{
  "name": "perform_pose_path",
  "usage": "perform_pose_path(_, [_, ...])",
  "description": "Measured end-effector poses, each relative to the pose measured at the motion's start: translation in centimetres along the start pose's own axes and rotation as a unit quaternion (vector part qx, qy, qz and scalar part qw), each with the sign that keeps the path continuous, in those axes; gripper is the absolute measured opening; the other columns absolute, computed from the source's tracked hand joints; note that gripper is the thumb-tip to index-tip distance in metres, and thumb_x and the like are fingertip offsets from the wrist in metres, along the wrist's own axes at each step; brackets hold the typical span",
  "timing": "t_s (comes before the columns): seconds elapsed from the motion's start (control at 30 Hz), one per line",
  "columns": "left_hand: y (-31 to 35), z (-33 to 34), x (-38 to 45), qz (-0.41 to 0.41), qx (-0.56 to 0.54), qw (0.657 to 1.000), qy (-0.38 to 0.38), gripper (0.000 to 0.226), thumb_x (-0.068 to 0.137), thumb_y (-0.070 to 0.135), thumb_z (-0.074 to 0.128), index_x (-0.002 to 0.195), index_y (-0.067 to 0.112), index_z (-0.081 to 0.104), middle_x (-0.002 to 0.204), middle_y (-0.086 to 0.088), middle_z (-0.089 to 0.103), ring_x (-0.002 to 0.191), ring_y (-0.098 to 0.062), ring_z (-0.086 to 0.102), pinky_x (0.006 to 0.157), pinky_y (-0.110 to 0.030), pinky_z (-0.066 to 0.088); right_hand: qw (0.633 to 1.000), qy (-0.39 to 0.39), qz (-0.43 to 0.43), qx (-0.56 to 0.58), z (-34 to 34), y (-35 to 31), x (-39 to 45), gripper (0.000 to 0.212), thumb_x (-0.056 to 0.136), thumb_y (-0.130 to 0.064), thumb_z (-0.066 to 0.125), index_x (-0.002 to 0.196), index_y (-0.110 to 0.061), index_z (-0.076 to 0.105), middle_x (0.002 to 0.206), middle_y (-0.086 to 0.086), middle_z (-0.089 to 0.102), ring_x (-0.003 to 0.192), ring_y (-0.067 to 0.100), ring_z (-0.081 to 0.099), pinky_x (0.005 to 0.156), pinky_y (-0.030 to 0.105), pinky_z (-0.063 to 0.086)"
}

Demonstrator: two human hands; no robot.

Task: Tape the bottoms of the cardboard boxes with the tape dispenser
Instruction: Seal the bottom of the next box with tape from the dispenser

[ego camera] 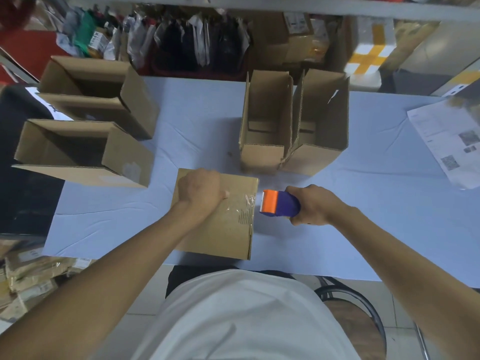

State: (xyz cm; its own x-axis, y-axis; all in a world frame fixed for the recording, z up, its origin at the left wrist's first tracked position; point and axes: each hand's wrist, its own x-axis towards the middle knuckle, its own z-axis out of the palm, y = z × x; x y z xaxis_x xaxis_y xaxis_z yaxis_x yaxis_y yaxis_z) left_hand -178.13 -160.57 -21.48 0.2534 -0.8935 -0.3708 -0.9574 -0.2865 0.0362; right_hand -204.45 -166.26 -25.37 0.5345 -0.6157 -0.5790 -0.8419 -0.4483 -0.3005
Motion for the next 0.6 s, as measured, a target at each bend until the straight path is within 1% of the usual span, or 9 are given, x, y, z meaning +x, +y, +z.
perform_pose_path(0.07, [0.2,0.6,0.0,0.181,-0.018,0.983,0.0,0.009,0.092,0.023,0.054,0.099,0.018,0.052,0.096,-0.002,0.054,0.089,-0.026,0.053,0.06,-0.032,0.037,1.0,-0.022,0.016,-0.015,-0.3,-1.1,0.8,0.048,0.063,-0.039,0.076,0.104,-0.028,0.053,0.088,-0.007,0.065,0.08,0.019,0.061,0.071,0.035,0.057])
perform_pose_path(0.13, [0.1,1.1,-0.5,0.316,-0.056,0.946,-0.033,0.018,0.097,0.022,0.045,0.111,0.031,0.049,0.099,0.002,0.044,0.093,-0.023,0.047,0.064,-0.03,0.035,0.994,-0.059,0.044,-0.078,-0.8,-2.2,1.5,0.039,0.06,-0.039,0.071,0.094,-0.025,0.055,0.084,-0.001,0.063,0.072,0.021,0.06,0.064,0.031,0.054])
perform_pose_path(0.17, [0.0,1.2,-0.6,0.348,-0.067,0.934,-0.038,0.025,0.098,0.024,0.045,0.114,0.042,0.048,0.1,0.002,0.043,0.093,-0.023,0.046,0.065,-0.028,0.033,0.99,-0.076,0.057,-0.105,-0.9,-2.4,1.8,0.037,0.059,-0.039,0.069,0.09,-0.023,0.056,0.083,0.001,0.063,0.07,0.021,0.059,0.061,0.029,0.051])
perform_pose_path(0.23, [-0.2,1.4,-0.7,0.366,-0.057,0.929,-0.026,0.033,0.099,0.031,0.049,0.115,0.06,0.044,0.094,0.003,0.037,0.089,-0.021,0.043,0.064,-0.027,0.03,0.991,-0.076,0.083,-0.077,-1.3,-2.2,2.1,0.046,0.061,-0.049,0.073,0.096,-0.024,0.057,0.089,-0.001,0.063,0.076,0.021,0.06,0.064,0.03,0.052])
perform_pose_path(0.3, [0.1,2.0,-0.8,0.412,0.061,0.909,0.006,0.036,0.099,0.031,0.05,0.125,0.054,0.044,0.094,0.0,0.02,0.093,-0.022,0.038,0.065,-0.03,0.026,0.995,-0.015,0.099,-0.018,-1.6,-1.8,1.9,0.062,0.062,-0.066,0.074,0.107,-0.028,0.054,0.096,-0.003,0.063,0.085,0.021,0.059,0.069,0.032,0.054])
perform_pose_path(0.33, [0.5,2.3,-0.7,0.411,0.112,0.905,0.011,0.035,0.097,0.03,0.052,0.127,0.047,0.045,0.096,-0.002,0.018,0.097,-0.024,0.037,0.065,-0.033,0.028,0.994,0.026,0.107,-0.007,-1.7,-1.7,1.7,0.069,0.063,-0.071,0.073,0.112,-0.027,0.053,0.099,-0.002,0.063,0.087,0.022,0.06,0.07,0.033,0.053])
perform_pose_path(0.4, [1.9,2.4,-0.7,0.362,0.137,0.922,-0.02,0.031,0.096,0.027,0.053,0.123,0.041,0.05,0.103,-0.005,0.023,0.104,-0.029,0.037,0.067,-0.037,0.033,0.986,0.098,0.132,-0.013,-1.1,-1.6,1.0,0.076,0.065,-0.072,0.073,0.119,-0.023,0.05,0.101,0.004,0.064,0.087,0.028,0.061,0.065,0.032,0.048])
perform_pose_path(0.5, [3.9,2.3,-0.9,0.289,0.119,0.948,-0.065,0.026,0.096,0.024,0.047,0.117,0.034,0.058,0.103,-0.005,0.024,0.108,-0.031,0.035,0.071,-0.038,0.032,0.972,0.199,0.111,-0.057,2.4,-2.2,-0.1,0.064,0.079,-0.052,0.073,0.128,-0.022,0.043,0.099,0.006,0.066,0.088,0.031,0.064,0.057,0.029,0.036])
perform_pose_path(0.6, [4.4,2.6,-1.4,0.238,0.079,0.965,-0.081,0.036,0.094,0.023,0.044,0.126,0.036,0.056,0.121,-0.008,0.032,0.118,-0.034,0.033,0.079,-0.04,0.03,0.973,0.203,0.099,-0.043,5.4,-3.1,-1.4,0.058,0.088,-0.033,0.067,0.137,-0.024,0.037,0.1,0.005,0.063,0.088,0.028,0.063,0.053,0.028,0.036])
